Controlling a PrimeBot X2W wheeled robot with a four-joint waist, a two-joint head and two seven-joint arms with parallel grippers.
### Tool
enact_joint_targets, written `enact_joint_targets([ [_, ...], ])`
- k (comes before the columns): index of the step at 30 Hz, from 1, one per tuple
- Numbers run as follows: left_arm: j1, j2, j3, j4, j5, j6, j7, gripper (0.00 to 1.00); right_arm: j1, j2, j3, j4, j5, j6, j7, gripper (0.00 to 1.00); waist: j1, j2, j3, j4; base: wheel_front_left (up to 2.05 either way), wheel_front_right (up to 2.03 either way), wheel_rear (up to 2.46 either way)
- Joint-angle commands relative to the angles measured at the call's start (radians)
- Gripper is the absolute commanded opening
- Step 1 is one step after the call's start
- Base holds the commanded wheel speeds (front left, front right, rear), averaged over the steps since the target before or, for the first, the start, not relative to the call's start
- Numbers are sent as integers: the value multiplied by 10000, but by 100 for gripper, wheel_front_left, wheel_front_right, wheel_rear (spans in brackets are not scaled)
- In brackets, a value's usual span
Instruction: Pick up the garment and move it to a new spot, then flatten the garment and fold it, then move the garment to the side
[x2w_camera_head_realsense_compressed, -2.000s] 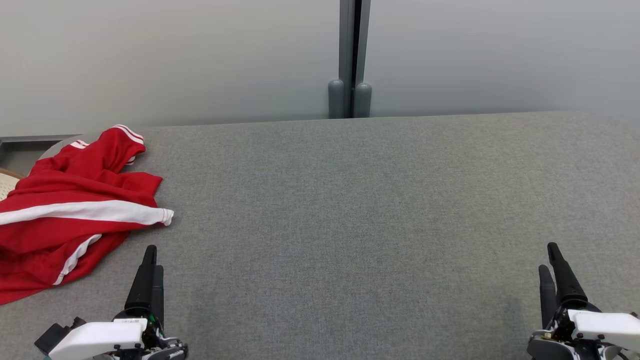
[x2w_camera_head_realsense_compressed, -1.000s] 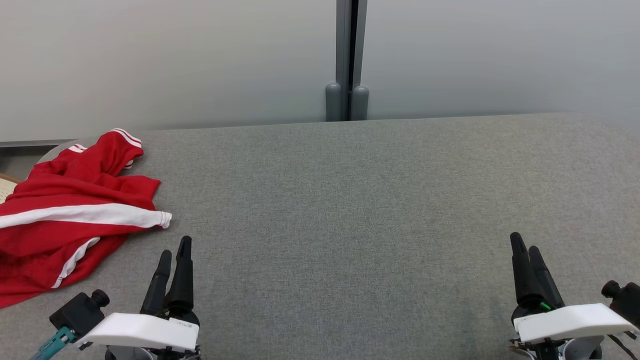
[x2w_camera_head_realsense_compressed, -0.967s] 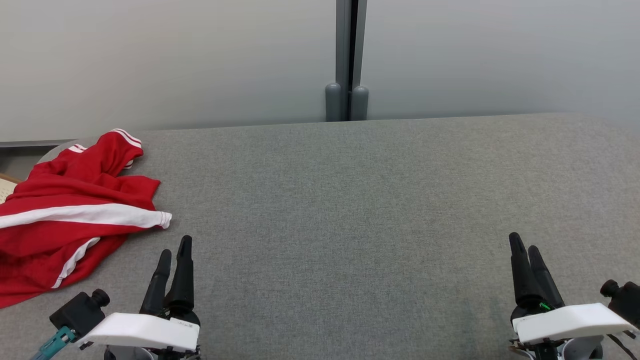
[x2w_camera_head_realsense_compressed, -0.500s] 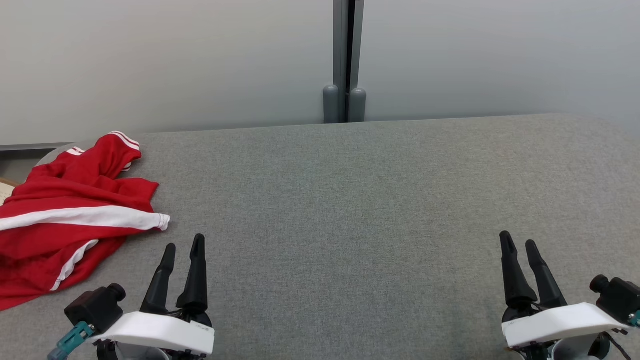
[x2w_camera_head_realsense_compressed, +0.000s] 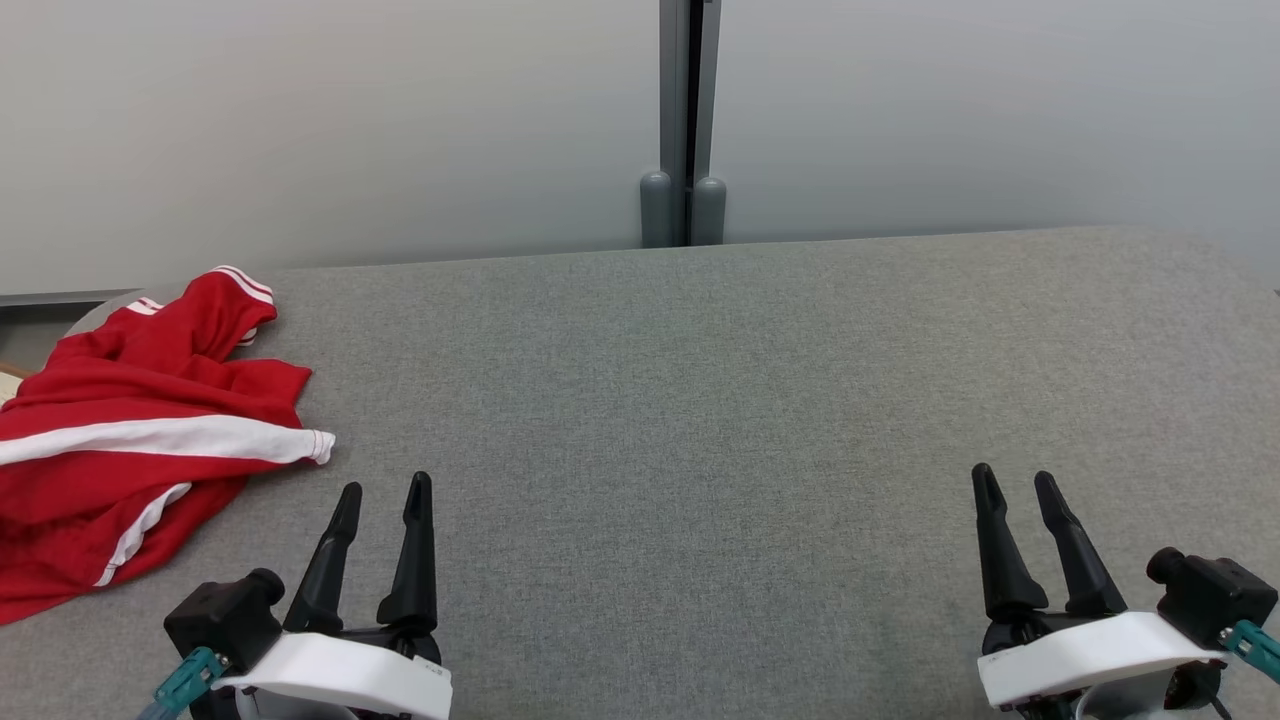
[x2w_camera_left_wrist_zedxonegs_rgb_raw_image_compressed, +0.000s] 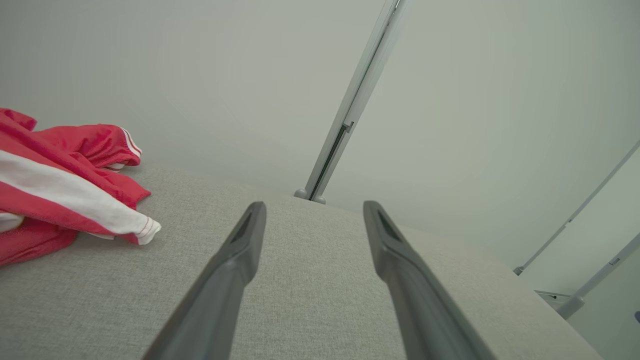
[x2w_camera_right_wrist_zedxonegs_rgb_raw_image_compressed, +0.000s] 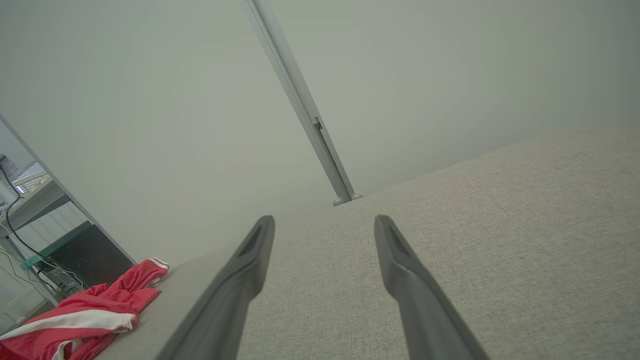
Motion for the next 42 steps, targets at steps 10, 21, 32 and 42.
enact_joint_targets([
  [10,33,68,-3,-262,1146,129,-318,100,-124,-129,42,-147,-1121,0,-326,100,0,0,65,-17,0,0,0],
  [21,94,79,-79,-348,2075,246,-596,100,-105,-51,117,-170,-2157,0,-599,100,0,0,102,-83,0,0,0],
  [32,164,90,-241,-273,2936,295,-800,100,61,15,-120,-89,-2927,0,-796,100,0,0,74,-131,0,0,0],
  [42,240,96,-253,-155,3478,442,-998,100,149,-22,129,-79,-3645,0,-991,100,0,0,12,-147,0,0,0],
])
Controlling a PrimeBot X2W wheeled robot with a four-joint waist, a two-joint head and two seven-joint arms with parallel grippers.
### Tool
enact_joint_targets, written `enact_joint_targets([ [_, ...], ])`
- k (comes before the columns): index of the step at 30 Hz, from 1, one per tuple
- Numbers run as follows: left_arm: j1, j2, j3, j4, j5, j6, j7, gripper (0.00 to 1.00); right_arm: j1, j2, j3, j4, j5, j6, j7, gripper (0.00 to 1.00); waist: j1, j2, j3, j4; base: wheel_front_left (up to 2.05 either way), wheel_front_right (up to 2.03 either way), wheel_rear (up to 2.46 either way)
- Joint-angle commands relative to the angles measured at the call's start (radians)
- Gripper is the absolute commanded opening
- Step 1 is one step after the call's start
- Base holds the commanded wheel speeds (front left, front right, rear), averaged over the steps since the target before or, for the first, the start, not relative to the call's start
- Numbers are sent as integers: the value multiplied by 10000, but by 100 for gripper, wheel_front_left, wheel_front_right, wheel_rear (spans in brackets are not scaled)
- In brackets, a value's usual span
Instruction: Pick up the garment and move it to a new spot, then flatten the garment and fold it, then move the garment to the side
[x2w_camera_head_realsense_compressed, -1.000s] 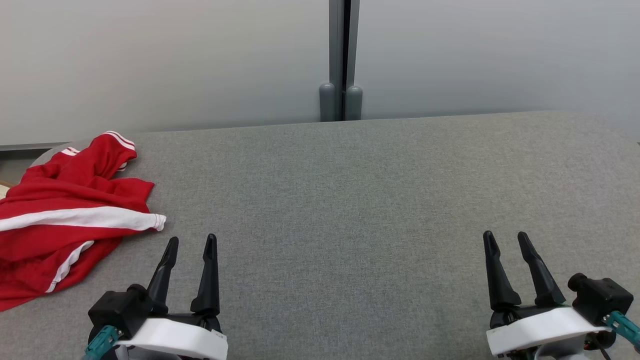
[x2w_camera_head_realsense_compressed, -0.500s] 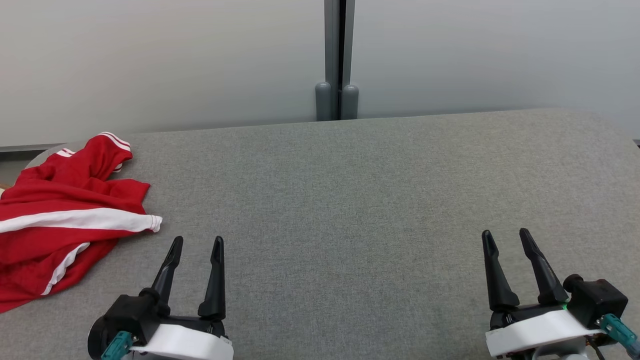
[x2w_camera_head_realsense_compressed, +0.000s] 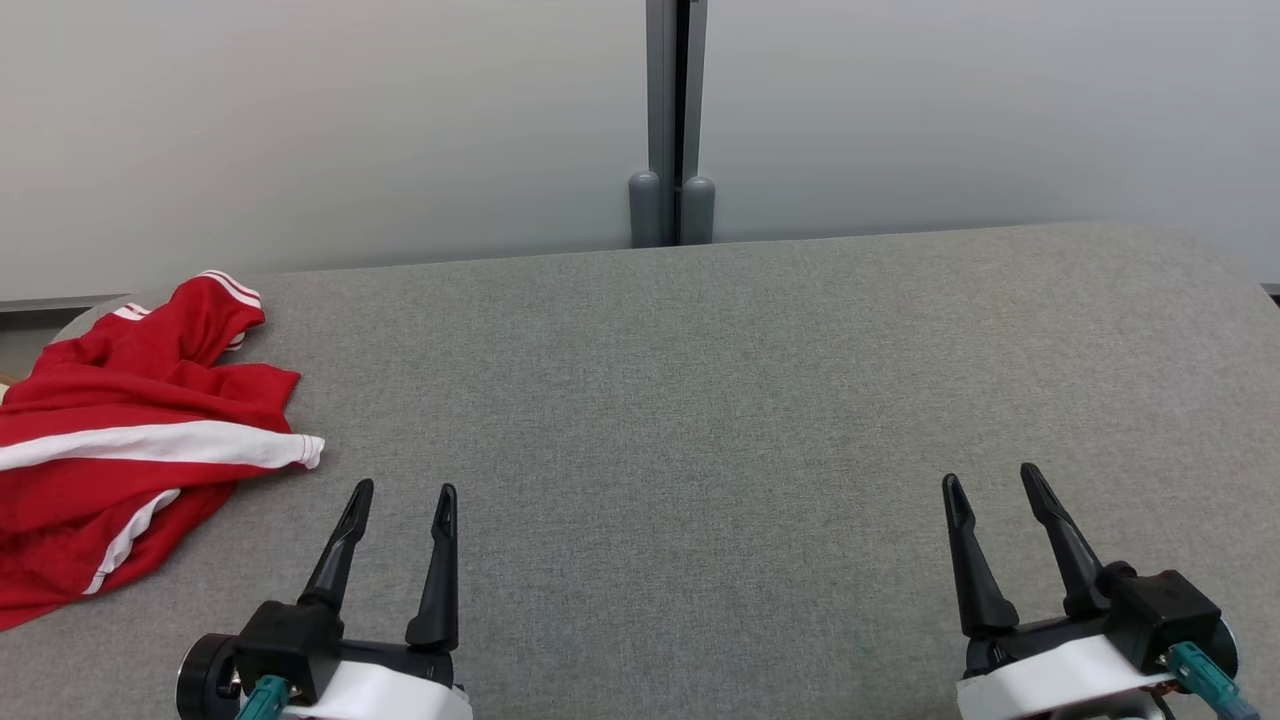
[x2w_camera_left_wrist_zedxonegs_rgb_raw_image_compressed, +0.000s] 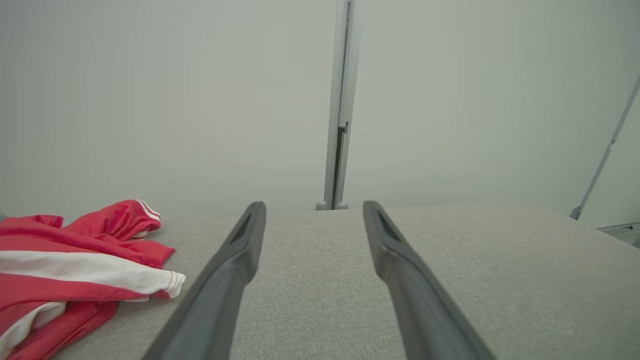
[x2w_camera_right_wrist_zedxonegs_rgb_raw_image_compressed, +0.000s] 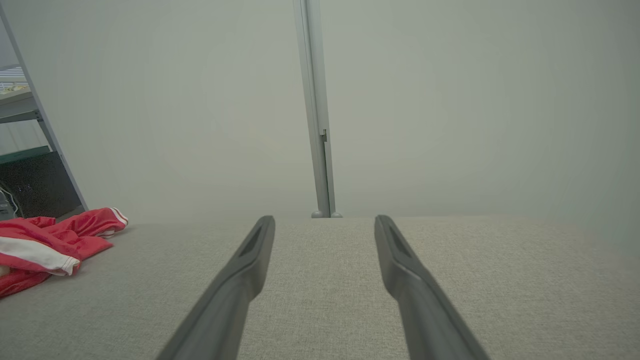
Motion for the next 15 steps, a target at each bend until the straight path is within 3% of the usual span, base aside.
enact_joint_targets([
  [1,32,52,17,-4,195,51,-96,100,42,-59,64,-15,-180,0,-106,100,0,0,0,-3,0,0,0],
  [15,133,59,-38,233,717,84,-261,100,115,-123,251,66,-913,-1,-274,100,0,0,-54,-50,0,0,0],
])
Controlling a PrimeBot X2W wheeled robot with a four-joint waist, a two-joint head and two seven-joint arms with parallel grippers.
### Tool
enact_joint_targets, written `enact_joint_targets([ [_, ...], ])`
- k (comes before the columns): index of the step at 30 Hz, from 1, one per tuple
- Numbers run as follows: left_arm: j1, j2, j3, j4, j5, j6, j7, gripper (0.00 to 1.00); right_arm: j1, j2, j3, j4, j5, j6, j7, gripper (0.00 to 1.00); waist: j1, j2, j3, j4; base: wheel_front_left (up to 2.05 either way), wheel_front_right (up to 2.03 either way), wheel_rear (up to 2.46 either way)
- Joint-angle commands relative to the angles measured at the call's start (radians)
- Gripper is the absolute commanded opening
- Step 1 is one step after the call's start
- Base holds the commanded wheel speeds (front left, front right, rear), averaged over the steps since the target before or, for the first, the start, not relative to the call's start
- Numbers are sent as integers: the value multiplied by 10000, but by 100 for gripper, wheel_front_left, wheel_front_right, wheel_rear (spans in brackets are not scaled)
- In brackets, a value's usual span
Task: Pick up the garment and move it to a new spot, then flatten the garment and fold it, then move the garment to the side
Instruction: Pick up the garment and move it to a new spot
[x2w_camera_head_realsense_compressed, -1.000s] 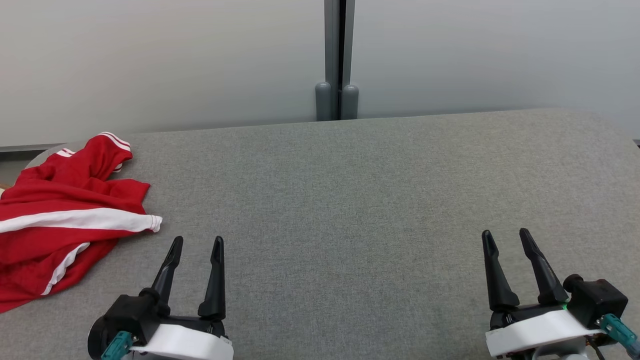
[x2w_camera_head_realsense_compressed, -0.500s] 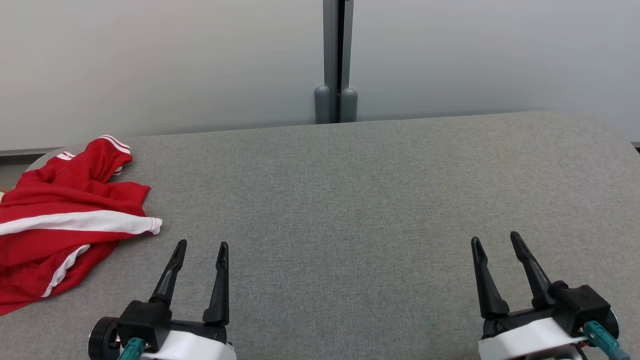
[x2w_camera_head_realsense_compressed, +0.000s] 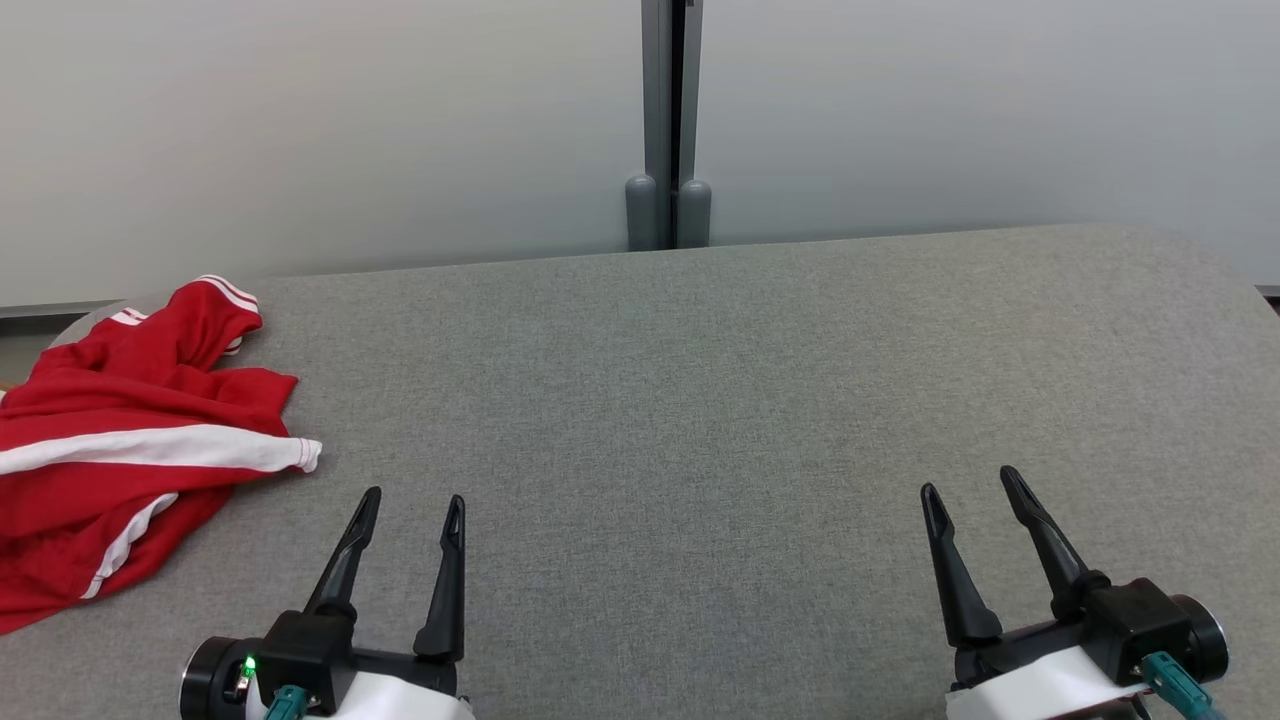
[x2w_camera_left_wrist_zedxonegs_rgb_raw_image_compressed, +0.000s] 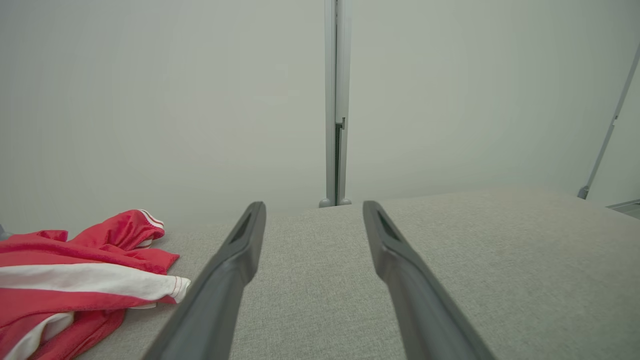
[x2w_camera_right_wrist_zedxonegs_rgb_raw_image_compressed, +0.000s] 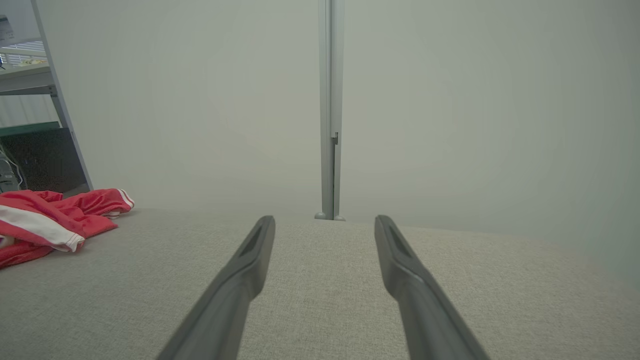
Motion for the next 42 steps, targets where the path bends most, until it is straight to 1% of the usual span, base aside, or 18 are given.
enact_joint_targets([
  [1,83,50,40,11,-55,44,-6,100,93,-64,-11,36,-15,-3,-27,100,0,0,4,-5,0,0,0],
  [10,21,48,70,54,-199,28,-6,100,114,-12,-95,22,39,-3,-27,100,0,0,60,43,0,0,0],
  [13,22,48,5,121,-179,50,-6,100,171,-9,-75,4,44,-3,-25,100,0,0,78,227,0,0,0],
  [16,31,48,9,160,-164,108,-6,100,269,-24,-43,20,62,-3,-22,100,0,0,94,590,0,0,0],
  [17,31,48,9,160,-164,108,-6,100,269,-24,-43,20,62,-3,-22,100,0,0,94,590,0,0,0],
  [23,73,48,75,87,-183,104,-5,100,412,29,-5,46,55,-3,-20,100,0,0,144,1741,0,0,0],
  [29,171,44,181,50,-329,209,-5,100,315,121,-58,17,64,-3,-20,100,0,0,221,2942,0,0,0],
  [33,252,47,292,3,-427,278,-5,100,316,173,-29,-25,-21,-3,-20,100,0,0,322,3606,0,0,0],
  [37,117,39,379,-222,-486,427,-5,100,-13,12,180,-62,-117,-5,-20,100,0,0,668,3959,0,0,0],
  [42,-40,41,436,-390,-560,590,-5,100,-388,-269,331,-109,-100,-5,-20,100,0,0,896,4181,0,0,0],
])
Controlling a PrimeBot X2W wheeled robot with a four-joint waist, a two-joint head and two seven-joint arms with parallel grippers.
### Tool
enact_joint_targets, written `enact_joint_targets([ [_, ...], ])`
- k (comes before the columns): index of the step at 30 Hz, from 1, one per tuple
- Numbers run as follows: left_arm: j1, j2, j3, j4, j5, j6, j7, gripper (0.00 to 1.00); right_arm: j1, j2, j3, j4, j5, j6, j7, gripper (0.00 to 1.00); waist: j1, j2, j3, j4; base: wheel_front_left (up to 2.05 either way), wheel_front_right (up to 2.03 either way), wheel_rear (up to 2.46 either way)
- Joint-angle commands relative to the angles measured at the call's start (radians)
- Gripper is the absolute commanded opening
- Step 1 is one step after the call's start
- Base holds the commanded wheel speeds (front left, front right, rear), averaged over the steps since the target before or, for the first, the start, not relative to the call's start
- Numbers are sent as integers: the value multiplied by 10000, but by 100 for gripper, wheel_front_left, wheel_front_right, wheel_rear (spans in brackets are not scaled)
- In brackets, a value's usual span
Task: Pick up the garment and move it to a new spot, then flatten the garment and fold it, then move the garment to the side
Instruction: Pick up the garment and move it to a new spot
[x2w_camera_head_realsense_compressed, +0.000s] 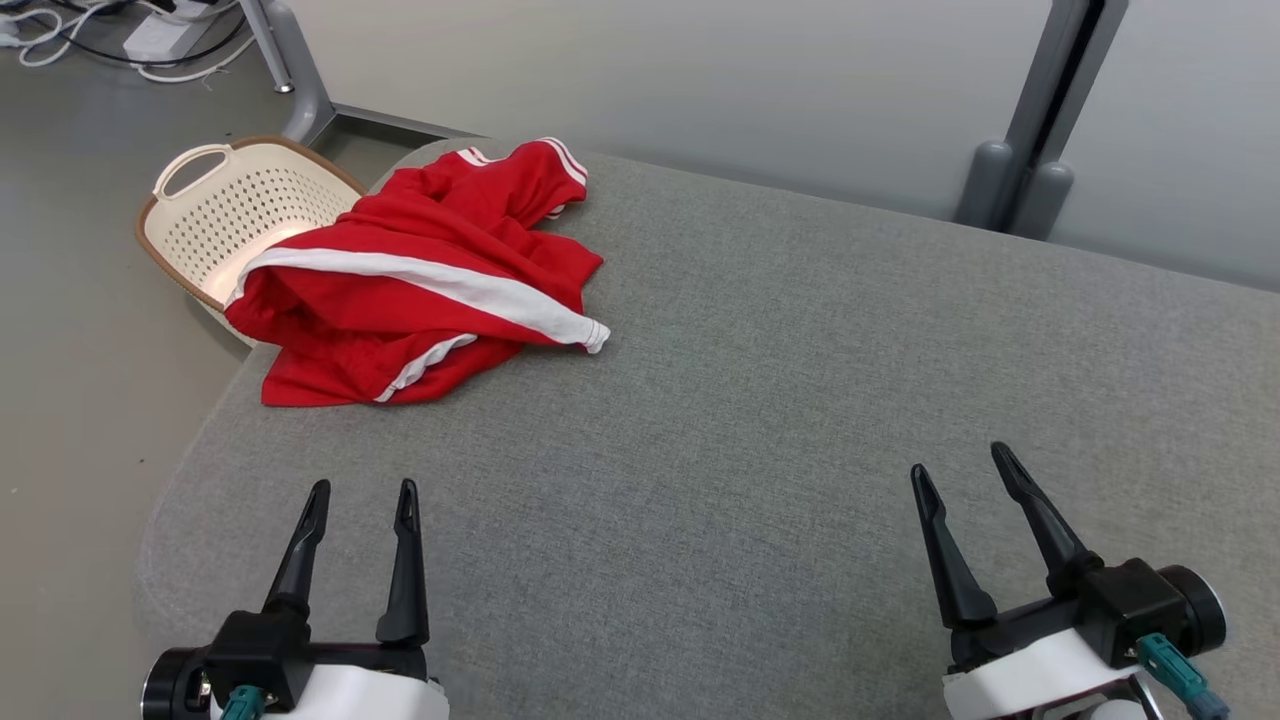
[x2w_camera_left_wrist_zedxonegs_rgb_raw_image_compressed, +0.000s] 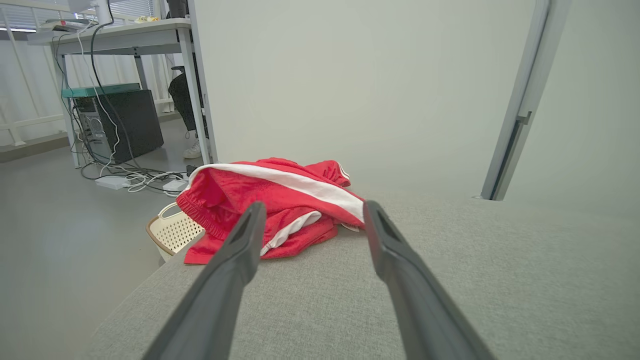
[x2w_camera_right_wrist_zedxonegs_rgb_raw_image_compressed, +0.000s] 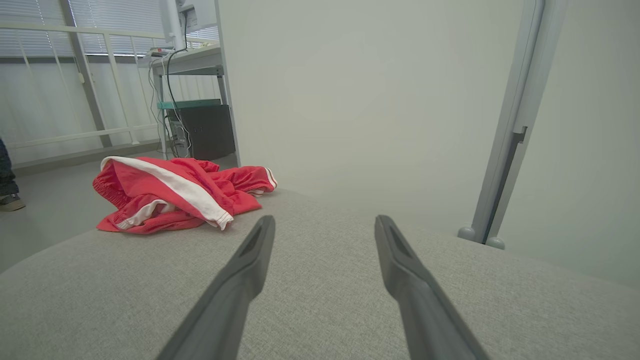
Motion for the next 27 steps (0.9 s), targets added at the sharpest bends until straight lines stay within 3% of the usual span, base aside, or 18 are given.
enact_joint_targets([
  [1,-156,34,40,-66,-11,101,-3,100,-116,-122,10,-6,-15,-6,-13,100,0,0,121,171,0,0,0],
  [8,-282,32,153,-204,-237,326,-3,100,-188,-313,-52,-124,34,-7,-13,100,0,0,373,241,0,0,0],
  [14,-1431,32,542,96,-105,216,-3,100,-339,-580,269,-95,47,-5,-13,100,0,0,975,174,0,0,0],
  [19,-3387,215,1216,1380,358,78,-3,100,-681,-1041,605,-151,61,-7,-14,100,0,0,1685,4,0,0,0],
  [27,-7642,1178,1775,5559,196,61,671,100,-1455,-2042,1122,-364,98,-7,-13,100,0,0,3168,-382,0,0,0],
])
